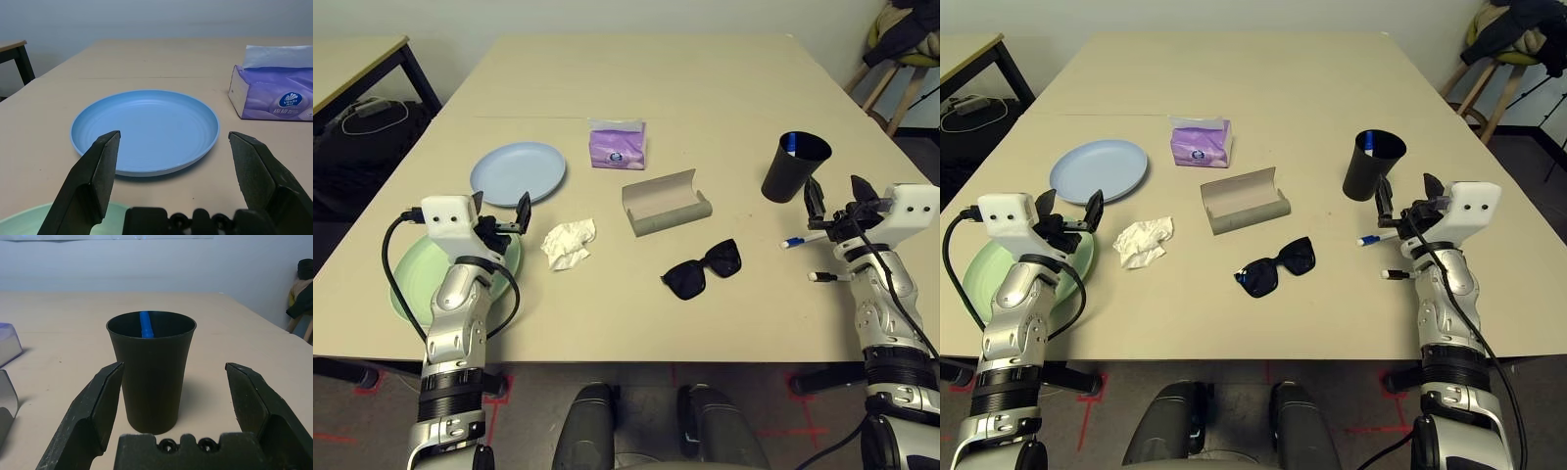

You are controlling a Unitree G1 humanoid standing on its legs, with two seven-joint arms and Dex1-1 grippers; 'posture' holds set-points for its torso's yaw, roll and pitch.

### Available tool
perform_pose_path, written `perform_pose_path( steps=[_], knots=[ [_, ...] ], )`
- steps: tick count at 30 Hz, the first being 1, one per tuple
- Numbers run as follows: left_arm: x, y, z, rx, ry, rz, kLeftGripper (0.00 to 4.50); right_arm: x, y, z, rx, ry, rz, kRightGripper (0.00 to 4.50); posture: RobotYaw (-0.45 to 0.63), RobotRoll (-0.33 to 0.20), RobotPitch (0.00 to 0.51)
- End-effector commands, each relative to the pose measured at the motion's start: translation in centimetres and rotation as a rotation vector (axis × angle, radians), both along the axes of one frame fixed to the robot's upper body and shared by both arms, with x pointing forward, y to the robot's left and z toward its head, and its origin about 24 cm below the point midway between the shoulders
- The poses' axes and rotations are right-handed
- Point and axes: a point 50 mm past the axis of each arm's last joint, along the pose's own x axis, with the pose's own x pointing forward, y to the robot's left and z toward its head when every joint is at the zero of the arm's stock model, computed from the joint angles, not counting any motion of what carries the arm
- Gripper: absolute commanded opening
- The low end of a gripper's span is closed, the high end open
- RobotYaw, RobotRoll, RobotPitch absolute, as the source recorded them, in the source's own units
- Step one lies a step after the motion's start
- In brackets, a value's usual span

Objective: Organize and tidy the items on the table.

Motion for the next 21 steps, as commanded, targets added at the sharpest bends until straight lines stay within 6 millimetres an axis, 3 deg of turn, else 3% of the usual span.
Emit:
perform_pose_path(
  steps=[1,21],
  knots=[
    [-0.12,-0.04,0.05,-0.012,-0.003,0.004,4.5,-0.2,-0.09,0.0,0.002,0.004,-0.007,4.47,0.18,0.0,0.104],
    [0.45,-0.85,0.17,-0.009,-0.001,-0.04,4.5,-0.47,-0.61,0.01,-0.017,0.019,0.025,4.47,0.15,0.0,0.106]
  ],
)
